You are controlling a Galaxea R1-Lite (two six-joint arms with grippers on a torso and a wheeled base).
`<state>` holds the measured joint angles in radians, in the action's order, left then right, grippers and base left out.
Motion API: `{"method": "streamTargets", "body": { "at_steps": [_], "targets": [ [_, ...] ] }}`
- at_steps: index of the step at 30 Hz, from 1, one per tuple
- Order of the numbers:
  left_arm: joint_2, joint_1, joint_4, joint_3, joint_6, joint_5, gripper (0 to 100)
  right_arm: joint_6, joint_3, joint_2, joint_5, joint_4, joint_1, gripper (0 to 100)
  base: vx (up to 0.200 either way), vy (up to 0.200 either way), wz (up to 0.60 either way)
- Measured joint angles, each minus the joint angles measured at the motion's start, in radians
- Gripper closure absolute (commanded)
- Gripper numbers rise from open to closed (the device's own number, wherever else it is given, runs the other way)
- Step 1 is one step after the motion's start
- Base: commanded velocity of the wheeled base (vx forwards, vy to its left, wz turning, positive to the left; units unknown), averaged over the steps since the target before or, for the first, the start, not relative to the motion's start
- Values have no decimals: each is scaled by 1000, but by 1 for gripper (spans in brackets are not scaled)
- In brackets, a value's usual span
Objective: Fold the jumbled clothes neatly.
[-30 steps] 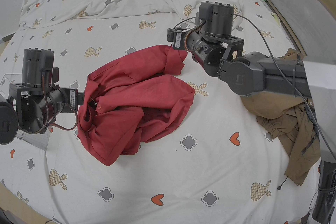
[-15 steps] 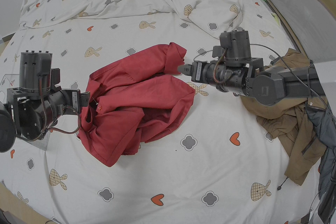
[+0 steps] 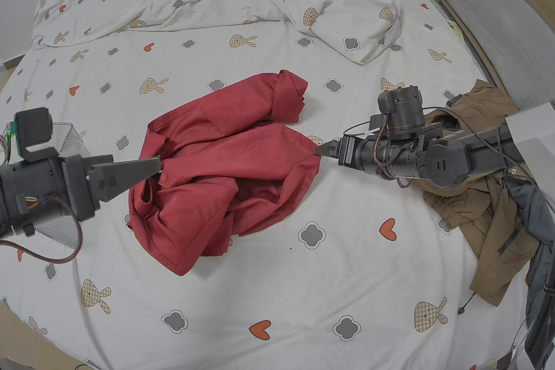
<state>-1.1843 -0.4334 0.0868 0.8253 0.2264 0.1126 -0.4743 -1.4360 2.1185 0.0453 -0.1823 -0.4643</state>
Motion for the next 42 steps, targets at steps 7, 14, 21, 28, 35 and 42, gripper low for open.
{"method": "streamTargets", "body": {
  "at_steps": [7,14,21,28,35,42],
  "targets": [
    [71,52,-25,-4,22,20,0,-103,8,12,57,-1,-46,0,0,0,0],
    [90,60,-25,-9,20,21,0,-109,-16,21,71,-2,-60,100,0,0,0],
    [91,61,-23,-17,13,22,0,-156,-36,48,112,-1,-76,100,0,0,0],
    [90,61,-21,-25,3,23,0,-191,-35,54,127,1,-72,100,0,0,0],
    [90,61,-21,-27,2,23,0,-207,24,-15,127,12,-55,100,0,0,0],
    [89,61,-21,-28,2,23,0,-204,146,-226,128,62,-44,100,0,0,0]
  ]
}}
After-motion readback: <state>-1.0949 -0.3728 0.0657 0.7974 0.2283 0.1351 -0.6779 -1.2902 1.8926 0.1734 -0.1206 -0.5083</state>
